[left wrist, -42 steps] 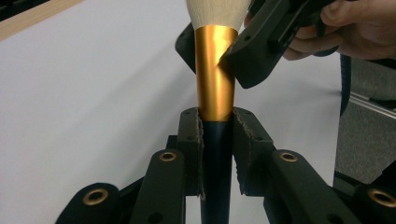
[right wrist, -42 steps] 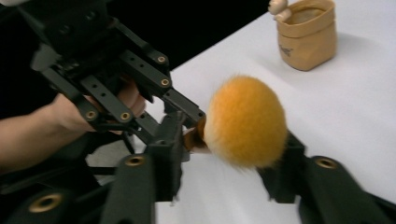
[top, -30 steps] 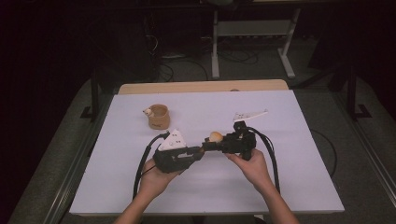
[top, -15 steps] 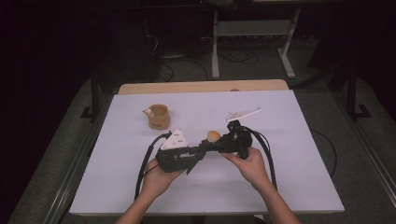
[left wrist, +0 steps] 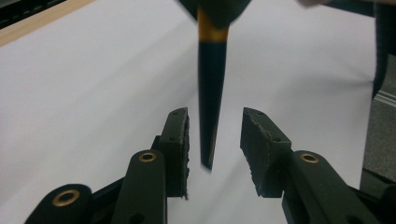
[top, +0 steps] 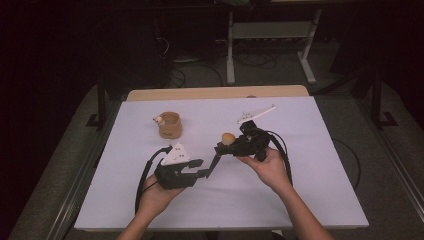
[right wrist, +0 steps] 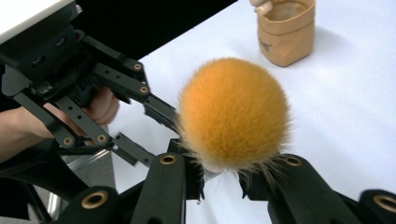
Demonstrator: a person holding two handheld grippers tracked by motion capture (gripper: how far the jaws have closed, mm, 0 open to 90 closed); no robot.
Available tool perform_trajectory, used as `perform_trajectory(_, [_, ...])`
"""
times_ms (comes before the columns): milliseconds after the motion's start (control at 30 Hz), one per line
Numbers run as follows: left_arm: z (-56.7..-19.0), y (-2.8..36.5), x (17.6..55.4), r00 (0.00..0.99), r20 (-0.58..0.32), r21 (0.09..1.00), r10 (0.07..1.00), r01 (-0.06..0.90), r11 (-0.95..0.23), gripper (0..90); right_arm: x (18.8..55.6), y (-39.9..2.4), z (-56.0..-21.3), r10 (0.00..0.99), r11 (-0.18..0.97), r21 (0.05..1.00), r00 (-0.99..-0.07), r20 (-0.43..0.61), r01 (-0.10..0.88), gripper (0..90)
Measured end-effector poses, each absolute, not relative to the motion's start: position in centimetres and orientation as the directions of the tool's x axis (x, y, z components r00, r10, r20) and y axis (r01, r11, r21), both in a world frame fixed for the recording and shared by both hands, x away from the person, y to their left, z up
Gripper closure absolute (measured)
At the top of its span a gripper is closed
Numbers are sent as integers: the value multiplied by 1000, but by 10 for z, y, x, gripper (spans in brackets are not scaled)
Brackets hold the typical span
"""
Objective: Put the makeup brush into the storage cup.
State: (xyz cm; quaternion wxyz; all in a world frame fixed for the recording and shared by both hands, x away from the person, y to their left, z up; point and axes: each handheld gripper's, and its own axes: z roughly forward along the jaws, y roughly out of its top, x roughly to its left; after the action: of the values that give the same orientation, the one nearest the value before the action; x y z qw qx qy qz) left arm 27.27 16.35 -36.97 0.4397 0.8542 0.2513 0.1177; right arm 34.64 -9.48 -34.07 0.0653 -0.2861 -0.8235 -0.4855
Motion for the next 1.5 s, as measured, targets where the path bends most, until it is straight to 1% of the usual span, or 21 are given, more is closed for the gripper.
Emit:
perform_trajectory(67, [-370,167,272,845,-14,812,535,321,-487,616,348,-95,-339,409,361,763,-827,387,536,726])
perform_trajectory(200, [-374,179,267,835,13,796,550,324,-511,603,354,-95,-330,423,379,767,-835,353,517,725])
perform_trajectory(267, [-377,185,265,829,8,792,560,337,-510,600,355,-94,-328,424,382,766,-835,352,517,726])
perform_trajectory(500, [-389,208,260,806,1,780,592,370,-505,588,370,-85,-313,444,422,763,-845,297,490,725])
perform_trajectory(700, [-400,219,257,789,-6,780,614,388,-491,577,381,-77,-305,445,433,760,-848,289,486,725])
perform_trajectory(1033, [-403,233,257,772,-16,777,636,409,-478,565,399,-65,-300,438,406,776,-848,298,482,725])
perform_trajectory(1500, [-407,246,258,756,-30,771,654,433,-466,531,436,-28,-282,455,414,777,-847,274,474,725])
